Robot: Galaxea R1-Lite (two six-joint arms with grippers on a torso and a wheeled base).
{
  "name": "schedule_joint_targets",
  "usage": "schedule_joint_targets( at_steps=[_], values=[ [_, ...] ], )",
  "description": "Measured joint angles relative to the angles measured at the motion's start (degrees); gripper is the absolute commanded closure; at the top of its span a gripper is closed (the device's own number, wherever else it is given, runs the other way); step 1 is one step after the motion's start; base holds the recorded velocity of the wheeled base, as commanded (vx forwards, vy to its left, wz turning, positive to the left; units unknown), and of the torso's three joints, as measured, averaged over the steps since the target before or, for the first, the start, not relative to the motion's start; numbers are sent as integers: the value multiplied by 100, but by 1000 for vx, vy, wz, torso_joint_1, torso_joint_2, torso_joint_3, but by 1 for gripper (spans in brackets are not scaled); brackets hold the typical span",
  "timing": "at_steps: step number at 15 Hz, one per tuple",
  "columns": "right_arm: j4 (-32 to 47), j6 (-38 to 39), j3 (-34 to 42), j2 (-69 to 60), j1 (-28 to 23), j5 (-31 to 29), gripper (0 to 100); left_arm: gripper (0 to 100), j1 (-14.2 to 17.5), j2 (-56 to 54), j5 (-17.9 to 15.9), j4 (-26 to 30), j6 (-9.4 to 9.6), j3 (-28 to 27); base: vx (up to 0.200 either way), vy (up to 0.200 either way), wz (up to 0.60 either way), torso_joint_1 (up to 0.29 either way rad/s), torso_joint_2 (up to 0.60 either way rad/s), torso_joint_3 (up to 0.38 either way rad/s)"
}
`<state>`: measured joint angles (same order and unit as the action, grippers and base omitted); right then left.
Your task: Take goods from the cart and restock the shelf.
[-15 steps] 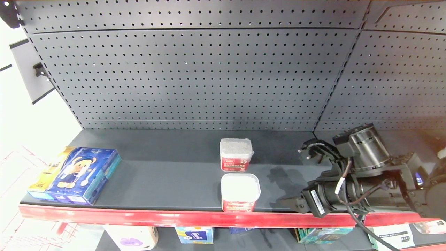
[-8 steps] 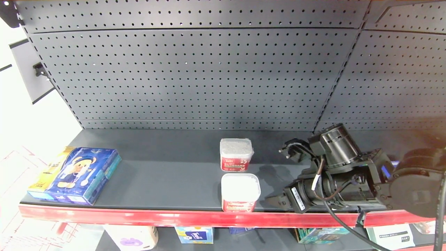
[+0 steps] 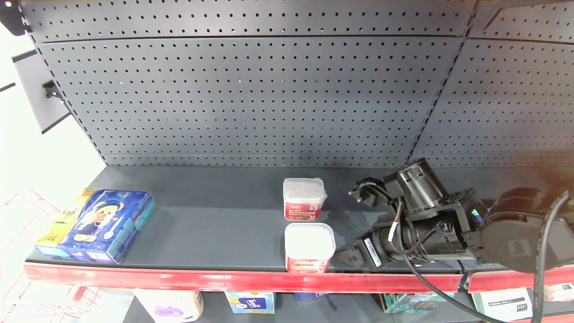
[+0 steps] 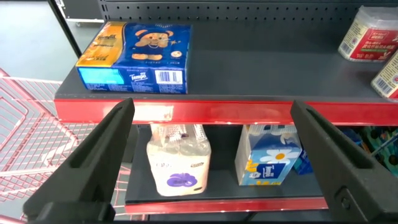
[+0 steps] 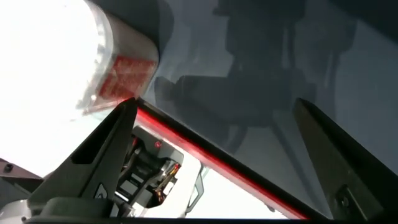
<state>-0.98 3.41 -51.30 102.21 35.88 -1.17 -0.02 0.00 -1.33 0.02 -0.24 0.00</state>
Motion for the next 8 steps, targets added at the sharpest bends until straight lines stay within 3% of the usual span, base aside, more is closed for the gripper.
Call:
schedule_joint_targets(
  at_steps=[8],
  values=[
    [2,2,-29,79,48,2,0,0,2,0,0,-2,0,0,0,0,0,0,0,0]
  ],
)
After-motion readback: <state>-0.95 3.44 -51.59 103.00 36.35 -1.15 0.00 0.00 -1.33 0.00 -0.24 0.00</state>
